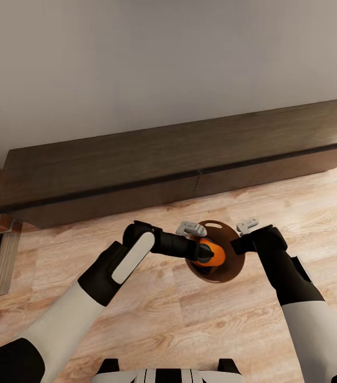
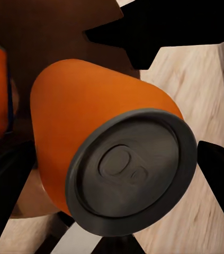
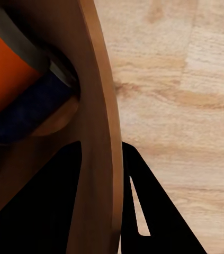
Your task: Put the three can of soda from the living room inside the tash can in the kitchen.
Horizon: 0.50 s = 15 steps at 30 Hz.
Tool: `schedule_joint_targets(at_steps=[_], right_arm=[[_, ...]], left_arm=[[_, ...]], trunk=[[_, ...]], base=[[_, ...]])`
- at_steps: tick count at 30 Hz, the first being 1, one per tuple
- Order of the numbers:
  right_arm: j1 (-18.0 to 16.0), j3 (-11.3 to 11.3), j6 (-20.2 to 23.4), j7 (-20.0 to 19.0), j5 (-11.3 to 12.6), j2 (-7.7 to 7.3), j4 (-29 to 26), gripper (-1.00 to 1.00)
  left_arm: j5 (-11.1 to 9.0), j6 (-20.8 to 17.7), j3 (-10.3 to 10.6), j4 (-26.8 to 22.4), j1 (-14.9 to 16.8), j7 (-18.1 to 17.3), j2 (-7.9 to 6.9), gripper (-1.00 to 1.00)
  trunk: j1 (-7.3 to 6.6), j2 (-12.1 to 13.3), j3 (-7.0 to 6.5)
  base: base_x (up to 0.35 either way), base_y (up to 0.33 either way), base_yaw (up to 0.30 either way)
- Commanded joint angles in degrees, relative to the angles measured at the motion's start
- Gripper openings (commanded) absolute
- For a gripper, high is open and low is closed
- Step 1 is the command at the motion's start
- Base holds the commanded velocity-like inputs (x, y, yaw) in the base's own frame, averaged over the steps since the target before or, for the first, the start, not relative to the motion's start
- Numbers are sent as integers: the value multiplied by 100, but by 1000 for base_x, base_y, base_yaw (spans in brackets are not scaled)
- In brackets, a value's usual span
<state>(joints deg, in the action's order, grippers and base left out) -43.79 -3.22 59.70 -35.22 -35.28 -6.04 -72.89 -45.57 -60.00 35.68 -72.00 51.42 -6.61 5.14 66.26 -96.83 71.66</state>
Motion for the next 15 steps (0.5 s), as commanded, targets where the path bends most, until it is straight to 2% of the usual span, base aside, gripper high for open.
schedule_joint_targets(at_steps=[1, 10, 15], right_arm=[[0, -2, 30, -20, 109, 3, -2, -100], [19, -4, 30, -20, 115, 6, -94, -100], [42, -71, 30, -20, 111, 7, -140, -100]], left_arm=[[3, 0, 0, 8, 0, 1, 21, -100], [3, 0, 0, 198, 5, 7, 63, -100], [169, 161, 0, 256, 6, -1, 80, -100]], trunk=[[0, 0, 0], [0, 0, 0], [0, 0, 0]], base=[[0, 0, 0], [0, 0, 0], [0, 0, 0]])
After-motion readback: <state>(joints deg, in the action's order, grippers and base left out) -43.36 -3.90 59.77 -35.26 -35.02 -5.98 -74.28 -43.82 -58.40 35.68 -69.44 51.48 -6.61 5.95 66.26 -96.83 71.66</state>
